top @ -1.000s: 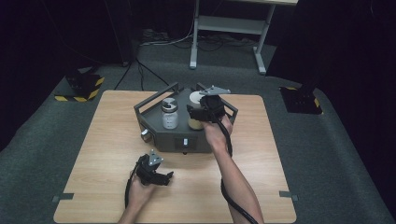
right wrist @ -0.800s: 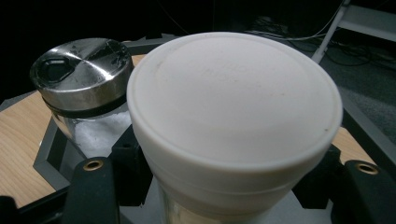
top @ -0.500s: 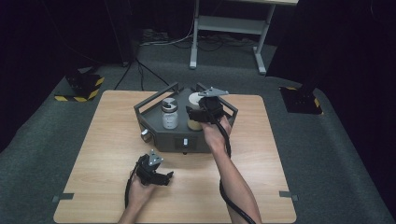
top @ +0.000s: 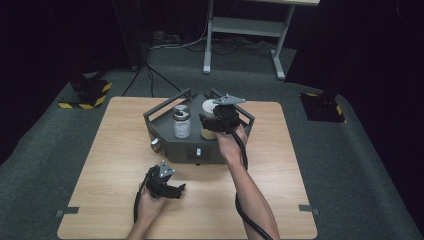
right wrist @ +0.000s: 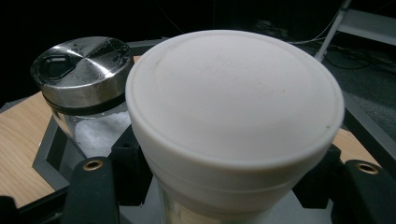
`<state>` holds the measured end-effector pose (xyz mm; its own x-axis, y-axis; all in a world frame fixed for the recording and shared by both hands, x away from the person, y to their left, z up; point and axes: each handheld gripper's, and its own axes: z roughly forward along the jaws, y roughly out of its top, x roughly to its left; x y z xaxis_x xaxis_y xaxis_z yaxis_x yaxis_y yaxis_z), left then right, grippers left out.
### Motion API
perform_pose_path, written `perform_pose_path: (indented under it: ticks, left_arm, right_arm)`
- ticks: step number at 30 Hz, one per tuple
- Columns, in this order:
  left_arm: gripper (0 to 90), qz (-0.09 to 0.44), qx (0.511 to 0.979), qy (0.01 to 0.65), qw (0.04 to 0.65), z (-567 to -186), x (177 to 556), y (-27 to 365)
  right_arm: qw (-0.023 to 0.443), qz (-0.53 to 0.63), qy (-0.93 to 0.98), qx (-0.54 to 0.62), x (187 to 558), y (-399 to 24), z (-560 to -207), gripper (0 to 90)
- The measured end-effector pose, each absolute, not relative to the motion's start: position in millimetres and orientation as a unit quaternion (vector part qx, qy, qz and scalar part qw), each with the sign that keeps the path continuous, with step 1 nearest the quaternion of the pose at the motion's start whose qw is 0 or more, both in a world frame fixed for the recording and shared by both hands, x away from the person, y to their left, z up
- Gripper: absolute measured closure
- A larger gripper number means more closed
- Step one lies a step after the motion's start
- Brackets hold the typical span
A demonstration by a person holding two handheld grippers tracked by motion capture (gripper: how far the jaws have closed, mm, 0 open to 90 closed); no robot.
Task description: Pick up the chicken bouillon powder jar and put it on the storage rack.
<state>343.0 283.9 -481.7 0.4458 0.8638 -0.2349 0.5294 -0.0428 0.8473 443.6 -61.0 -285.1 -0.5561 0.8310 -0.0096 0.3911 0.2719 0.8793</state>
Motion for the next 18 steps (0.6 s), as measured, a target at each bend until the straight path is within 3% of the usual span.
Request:
perform_pose_path:
  ticks: [15, 18]
  left_arm:
    - [6.0, 0.174, 0.701, 0.497, 0.481, -481.6, 343.0, 283.9]
    - [6.0, 0.174, 0.701, 0.497, 0.481, -481.6, 343.0, 283.9]
  right_arm:
    - [0.243, 0.449, 0.760, 0.403, 444.5, -60.7, -284.4, 33.9]
    - [0.245, 0.445, 0.758, 0.410, 444.9, -57.2, -283.9, 25.7]
